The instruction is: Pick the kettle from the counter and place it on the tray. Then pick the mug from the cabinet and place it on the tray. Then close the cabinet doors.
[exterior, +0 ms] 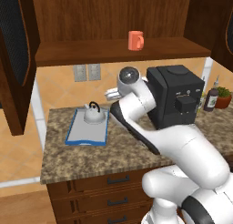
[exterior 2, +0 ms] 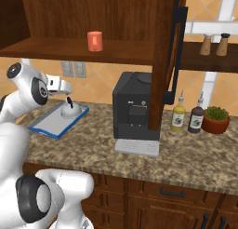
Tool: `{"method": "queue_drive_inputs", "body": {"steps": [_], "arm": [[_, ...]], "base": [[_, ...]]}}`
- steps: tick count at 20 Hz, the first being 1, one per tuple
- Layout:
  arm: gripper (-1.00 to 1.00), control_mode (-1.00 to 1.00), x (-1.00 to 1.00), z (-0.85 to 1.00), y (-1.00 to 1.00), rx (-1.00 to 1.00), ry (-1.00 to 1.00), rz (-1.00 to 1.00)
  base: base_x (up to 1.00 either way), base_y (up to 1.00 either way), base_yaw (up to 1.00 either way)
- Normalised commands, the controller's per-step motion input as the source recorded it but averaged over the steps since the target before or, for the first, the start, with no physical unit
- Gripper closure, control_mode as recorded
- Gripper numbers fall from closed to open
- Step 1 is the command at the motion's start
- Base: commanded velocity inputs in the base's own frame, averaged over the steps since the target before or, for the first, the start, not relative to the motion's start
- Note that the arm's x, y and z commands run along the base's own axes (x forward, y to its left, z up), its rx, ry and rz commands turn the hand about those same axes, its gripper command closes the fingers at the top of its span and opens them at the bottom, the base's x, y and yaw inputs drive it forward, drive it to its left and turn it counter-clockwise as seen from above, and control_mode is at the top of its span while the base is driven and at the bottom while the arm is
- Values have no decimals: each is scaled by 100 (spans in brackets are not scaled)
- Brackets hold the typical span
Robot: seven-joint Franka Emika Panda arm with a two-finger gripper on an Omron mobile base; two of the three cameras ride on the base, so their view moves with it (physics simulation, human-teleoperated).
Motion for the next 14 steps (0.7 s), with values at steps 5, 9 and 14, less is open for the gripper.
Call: {"method": "queue_drive_inputs", "body": {"steps": [5,9,14], "arm": [[-100,-100,-18,67,-60,11,-5,14],[-100,-100,-3,79,-48,10,-19,16],[-100,-100,0,87,-31,5,-34,14]], "base": [[0,0,0],[0,0,0],[0,0,0]]}}
